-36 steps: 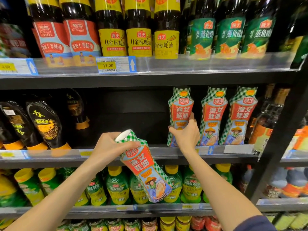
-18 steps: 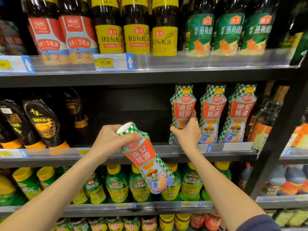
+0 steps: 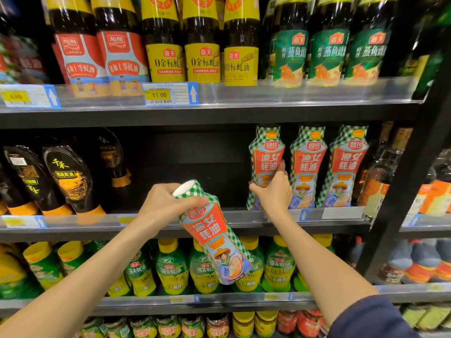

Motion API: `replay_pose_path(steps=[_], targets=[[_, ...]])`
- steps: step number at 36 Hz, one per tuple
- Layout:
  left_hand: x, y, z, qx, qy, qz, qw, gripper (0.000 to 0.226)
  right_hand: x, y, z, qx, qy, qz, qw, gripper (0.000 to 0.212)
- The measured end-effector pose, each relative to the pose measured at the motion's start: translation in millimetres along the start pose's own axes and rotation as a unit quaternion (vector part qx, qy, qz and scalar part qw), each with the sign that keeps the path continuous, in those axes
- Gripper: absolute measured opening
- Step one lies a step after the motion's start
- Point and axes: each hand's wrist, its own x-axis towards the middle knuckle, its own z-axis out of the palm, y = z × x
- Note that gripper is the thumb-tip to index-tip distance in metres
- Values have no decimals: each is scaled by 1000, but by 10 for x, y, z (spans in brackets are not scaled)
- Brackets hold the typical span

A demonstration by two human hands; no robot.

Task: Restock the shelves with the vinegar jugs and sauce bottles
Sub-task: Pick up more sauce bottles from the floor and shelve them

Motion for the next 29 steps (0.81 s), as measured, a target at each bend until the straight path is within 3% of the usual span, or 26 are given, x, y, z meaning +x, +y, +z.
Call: replay_pose_path(steps=[4,8,12,16,21,29], targets=[[-18,-6,-30,3,4,0,1000,28,9,3,28,-2,12,12,1000,82],[-44,11,-70,4,6,5,1000,27,9,6,36,20,-2,11,1000,76],[-45,17,-105,3,12,8,1000,27,-177,9,-58,153,1,-4,988,96],[-22,30,-120,2,16,15,1000,29,-770,96,-196,283,6,-72,956,80],[10,113,-102,8,12,31,999,28,-1304,176,9,135,-143,-219,956,100],[-15,292,-146,31,17,85,996,27,-1376,-23,230,119,-44,-211,969,97]])
